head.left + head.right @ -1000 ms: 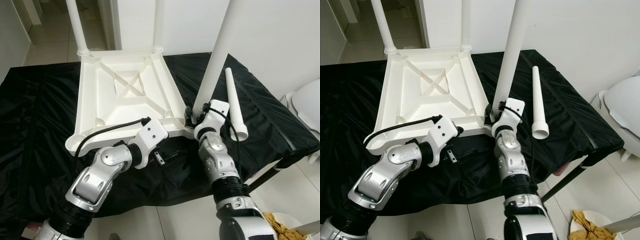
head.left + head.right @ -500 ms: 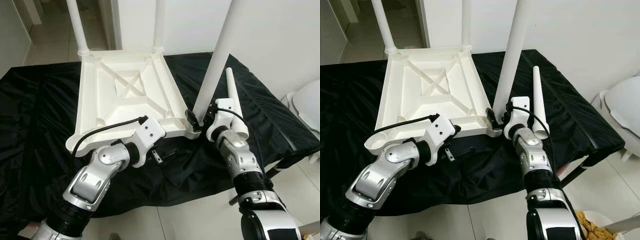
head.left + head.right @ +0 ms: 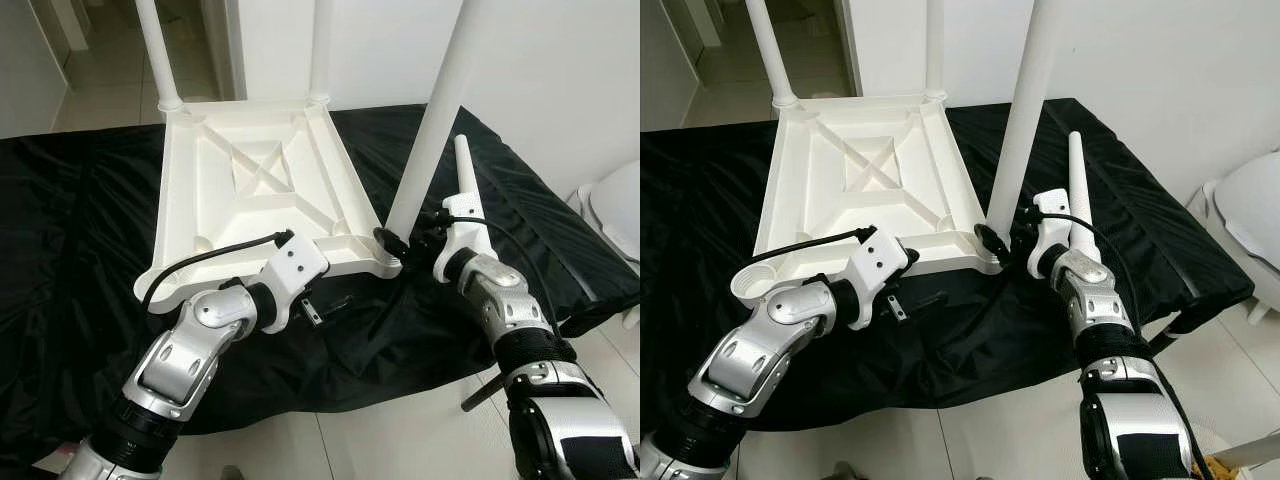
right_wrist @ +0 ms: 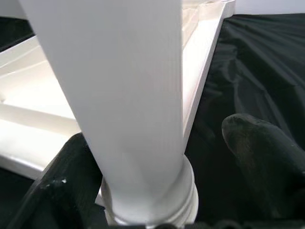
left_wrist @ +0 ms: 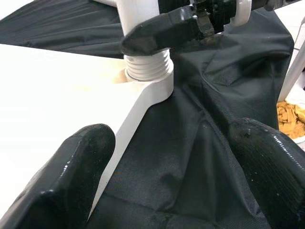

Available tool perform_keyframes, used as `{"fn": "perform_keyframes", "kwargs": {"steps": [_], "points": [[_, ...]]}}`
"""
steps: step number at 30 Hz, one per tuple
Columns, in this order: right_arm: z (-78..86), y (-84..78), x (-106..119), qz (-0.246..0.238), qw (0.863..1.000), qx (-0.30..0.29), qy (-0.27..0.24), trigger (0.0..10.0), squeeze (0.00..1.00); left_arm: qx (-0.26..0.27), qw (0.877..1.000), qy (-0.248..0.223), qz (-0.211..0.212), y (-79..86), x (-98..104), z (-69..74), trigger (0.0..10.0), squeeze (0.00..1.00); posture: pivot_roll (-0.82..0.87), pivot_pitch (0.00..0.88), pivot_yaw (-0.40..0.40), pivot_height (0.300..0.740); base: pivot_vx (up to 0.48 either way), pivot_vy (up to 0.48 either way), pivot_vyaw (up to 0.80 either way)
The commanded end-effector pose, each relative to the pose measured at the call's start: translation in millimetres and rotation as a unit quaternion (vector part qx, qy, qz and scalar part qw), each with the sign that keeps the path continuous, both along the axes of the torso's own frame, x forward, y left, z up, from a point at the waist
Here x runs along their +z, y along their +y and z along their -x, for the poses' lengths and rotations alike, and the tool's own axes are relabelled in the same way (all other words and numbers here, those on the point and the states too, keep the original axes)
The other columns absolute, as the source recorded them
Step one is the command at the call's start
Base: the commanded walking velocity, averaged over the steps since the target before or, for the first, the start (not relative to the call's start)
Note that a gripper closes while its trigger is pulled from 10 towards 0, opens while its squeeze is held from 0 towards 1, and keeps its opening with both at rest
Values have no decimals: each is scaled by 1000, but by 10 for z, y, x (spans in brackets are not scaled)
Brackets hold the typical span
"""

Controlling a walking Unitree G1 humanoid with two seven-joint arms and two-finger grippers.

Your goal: Building children table

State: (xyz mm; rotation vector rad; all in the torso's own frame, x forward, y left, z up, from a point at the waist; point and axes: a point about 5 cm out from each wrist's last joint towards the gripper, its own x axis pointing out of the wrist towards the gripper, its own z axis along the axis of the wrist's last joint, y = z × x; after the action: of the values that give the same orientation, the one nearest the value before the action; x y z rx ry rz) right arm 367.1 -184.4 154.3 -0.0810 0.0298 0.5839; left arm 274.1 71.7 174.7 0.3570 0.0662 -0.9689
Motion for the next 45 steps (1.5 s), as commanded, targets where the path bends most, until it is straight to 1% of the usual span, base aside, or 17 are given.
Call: {"fn": "perform_keyframes", "kwargs": {"steps": [1,10,11,13,14,15,16,17,18,23,33,37,38,39,42,44,45], "points": [[-9,-17,16,12,1000,11,-2,10000,0,0,1000,0,-1,5,21,6,10000,0,-23,32,5,740,0,0,0],[-14,-66,2,14,1000,25,0,10000,0,2,1000,1,-1,9,15,12,10000,0,-24,31,6,740,0,0,0],[-16,-71,4,15,1000,25,-1,4980,0,2,1000,0,-1,9,16,10,10000,0,-24,32,6,740,0,0,0],[-16,-71,4,15,1000,25,-1,4980,0,2,1000,0,-1,9,16,10,10000,0,-24,32,6,740,0,0,0],[-20,-75,6,14,1000,27,-1,3961,0,2,1000,0,-1,9,18,6,10000,0,-25,30,6,740,0,0,0],[-20,-75,6,14,1000,27,-1,3961,0,2,1000,0,-1,9,18,6,10000,0,-25,30,6,740,0,0,0],[-23,-78,2,14,999,29,0,667,0,1,1000,0,-1,8,21,4,10000,0,-24,28,5,740,0,0,0],[-23,-78,2,14,999,29,0,667,0,1,1000,0,-1,8,21,4,10000,0,-24,28,5,740,0,0,0],[-22,-77,-3,13,999,35,3,0,0,1,1000,-1,-1,7,21,1,10000,0,-25,27,5,740,0,0,0],[-7,-67,-51,9,999,47,12,0,0,1,1000,-1,-1,5,23,0,10000,0,-23,23,1,740,0,0,0],[0,-66,-80,0,999,44,20,0,0,1,1000,-1,0,-3,23,5,10000,0,-25,21,-3,740,0,0,0],[-1,-64,-111,-9,999,21,25,0,0,-1,1000,-1,1,-13,18,12,10000,0,-28,19,-9,740,0,0,0],[-1,-58,-132,-17,999,3,27,0,0,-1,1000,-1,2,-19,16,16,10000,0,-29,17,-11,740,0,0,0],[-1,-58,-132,-17,999,3,27,0,0,-1,1000,-1,2,-19,16,16,10000,0,-29,17,-11,740,0,0,0],[12,-14,-182,-34,999,-33,24,0,0,-2,1000,1,3,-31,6,25,10000,0,-31,17,-13,740,0,0,0],[31,45,-195,-45,998,-36,17,0,0,-3,1000,1,3,-35,1,29,10000,0,-33,15,-12,740,0,0,0],[31,45,-195,-45,998,-36,17,0,0,-3,1000,1,3,-35,1,29,10000,0,-33,15,-12,740,0,0,0]]}}
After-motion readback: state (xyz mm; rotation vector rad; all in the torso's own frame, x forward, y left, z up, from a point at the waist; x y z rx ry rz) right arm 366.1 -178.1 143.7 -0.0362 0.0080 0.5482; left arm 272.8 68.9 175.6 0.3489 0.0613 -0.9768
